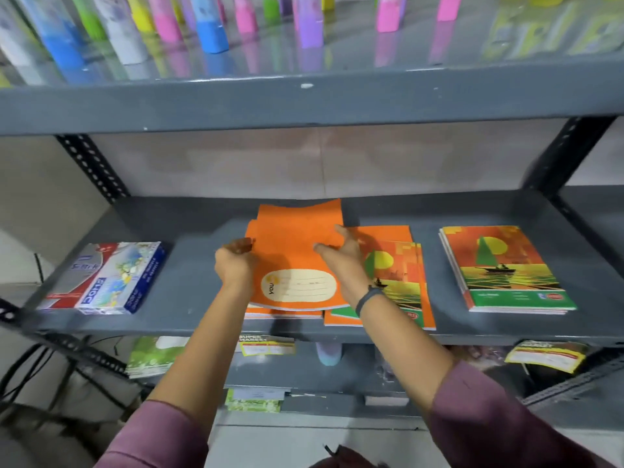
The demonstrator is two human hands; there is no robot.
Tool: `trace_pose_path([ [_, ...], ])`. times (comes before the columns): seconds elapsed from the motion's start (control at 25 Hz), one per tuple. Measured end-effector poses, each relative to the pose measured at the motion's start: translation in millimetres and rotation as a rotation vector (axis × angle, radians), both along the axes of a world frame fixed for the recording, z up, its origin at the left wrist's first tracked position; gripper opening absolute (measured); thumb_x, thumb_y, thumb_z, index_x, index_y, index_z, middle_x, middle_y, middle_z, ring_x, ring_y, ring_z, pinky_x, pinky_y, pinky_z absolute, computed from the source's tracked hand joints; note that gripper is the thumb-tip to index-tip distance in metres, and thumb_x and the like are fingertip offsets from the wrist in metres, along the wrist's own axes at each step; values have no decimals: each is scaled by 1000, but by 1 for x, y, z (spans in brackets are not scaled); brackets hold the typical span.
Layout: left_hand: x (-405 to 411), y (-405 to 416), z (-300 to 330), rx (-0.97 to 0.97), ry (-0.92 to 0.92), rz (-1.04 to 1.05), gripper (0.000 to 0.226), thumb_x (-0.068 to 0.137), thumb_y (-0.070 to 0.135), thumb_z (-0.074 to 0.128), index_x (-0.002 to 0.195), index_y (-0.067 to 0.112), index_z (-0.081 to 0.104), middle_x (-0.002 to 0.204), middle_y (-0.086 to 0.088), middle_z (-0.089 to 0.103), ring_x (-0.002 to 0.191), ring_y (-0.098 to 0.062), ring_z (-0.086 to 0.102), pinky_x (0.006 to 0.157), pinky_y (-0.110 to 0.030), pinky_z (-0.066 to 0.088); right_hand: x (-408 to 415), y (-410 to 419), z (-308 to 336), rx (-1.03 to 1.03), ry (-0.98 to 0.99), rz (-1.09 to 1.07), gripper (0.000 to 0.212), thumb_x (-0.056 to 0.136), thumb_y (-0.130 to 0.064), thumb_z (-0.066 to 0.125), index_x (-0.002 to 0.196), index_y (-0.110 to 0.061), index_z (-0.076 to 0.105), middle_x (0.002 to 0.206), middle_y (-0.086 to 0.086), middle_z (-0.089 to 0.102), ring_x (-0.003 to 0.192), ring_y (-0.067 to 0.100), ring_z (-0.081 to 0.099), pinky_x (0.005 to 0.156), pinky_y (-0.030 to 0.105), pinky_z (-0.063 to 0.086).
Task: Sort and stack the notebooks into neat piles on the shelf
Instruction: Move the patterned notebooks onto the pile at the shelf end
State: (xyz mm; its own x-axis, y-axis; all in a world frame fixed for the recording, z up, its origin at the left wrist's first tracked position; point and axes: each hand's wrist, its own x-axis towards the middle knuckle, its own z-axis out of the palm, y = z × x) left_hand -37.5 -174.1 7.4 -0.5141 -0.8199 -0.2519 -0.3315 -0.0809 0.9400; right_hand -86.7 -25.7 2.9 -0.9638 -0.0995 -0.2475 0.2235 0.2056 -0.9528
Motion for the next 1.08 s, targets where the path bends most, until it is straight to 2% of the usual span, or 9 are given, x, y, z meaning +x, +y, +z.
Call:
trace_pose_path([
  [0.12, 14, -20, -12, -172, -140, -5, 25, 86, 3, 53, 106, 3, 67, 114, -20, 67, 107, -36, 60, 92, -38, 47, 8, -30, -7, 94, 1, 98, 70, 81, -18, 68, 143, -19, 36, 136, 13, 52, 120, 28, 52, 102, 37, 45],
  [0.24, 20, -21, -22, -242, -269, -72, 27, 89, 12, 50, 112, 6, 64, 118, -22, 64, 111, -40, 56, 94, -42, 46, 12, -34, -19, 255, 23, 162, 70, 80, -19, 64, 144, -21, 35, 139, 12, 51, 126, 32, 49, 102, 40, 46],
  [0.32, 19, -12, -22, -432, -402, -116, 30, 89, 15, 47, 115, 12, 62, 120, -21, 62, 115, -40, 50, 95, -45, 42, 8, -24, -22, 390, 86, 183, 67, 81, -22, 62, 144, -22, 36, 138, 11, 53, 127, 35, 47, 102, 41, 45],
  [0.4, 14, 10, -19, -649, -317, -176, 35, 86, 9, 47, 119, 12, 59, 124, -18, 59, 117, -38, 46, 97, -44, 37, 4, -6, -22, 528, 190, 103, 64, 84, -27, 60, 143, -24, 37, 139, 10, 51, 132, 34, 40, 108, 43, 38],
  [0.48, 6, 47, -17, -713, -70, -333, 40, 84, 0, 46, 122, 7, 56, 126, -19, 59, 117, -36, 48, 100, -42, 36, 1, 22, -23, 644, 246, -80, 60, 86, -30, 58, 142, -24, 38, 145, 8, 44, 138, 32, 31, 110, 45, 30],
  [0.6, -10, 105, -20, -516, 52, -577, 38, 88, 2, 42, 125, 0, 52, 126, -23, 58, 118, -35, 52, 101, -38, 40, 2, 66, -32, 756, 184, -227, 58, 86, -28, 56, 141, -20, 38, 149, 11, 37, 139, 32, 26, 109, 44, 27],
  [0.76, -31, 147, -36, -420, -201, -720, 43, 94, 17, 34, 133, 0, 41, 134, -26, 47, 124, -41, 43, 105, -42, 36, 3, 93, -39, 709, 109, -171, 60, 87, -29, 56, 142, -17, 36, 148, 14, 38, 137, 34, 29, 110, 46, 27],
  [0.88, -40, 151, -42, -411, -309, -688, 46, 93, 23, 35, 135, 4, 38, 138, -25, 43, 126, -43, 40, 106, -45, 35, -1, 102, -36, 597, 97, -205, 59, 85, -26, 59, 140, -18, 40, 145, 13, 43, 134, 37, 33, 109, 44, 30],
  [1.08, -46, 166, -41, -157, -221, -424, 42, 93, 30, 37, 128, 9, 47, 130, -20, 56, 120, -40, 47, 102, -44, 41, -4, 115, -33, 510, 56, -163, 59, 80, -28, 62, 137, -22, 46, 140, 11, 51, 131, 37, 38, 104, 42, 35],
])
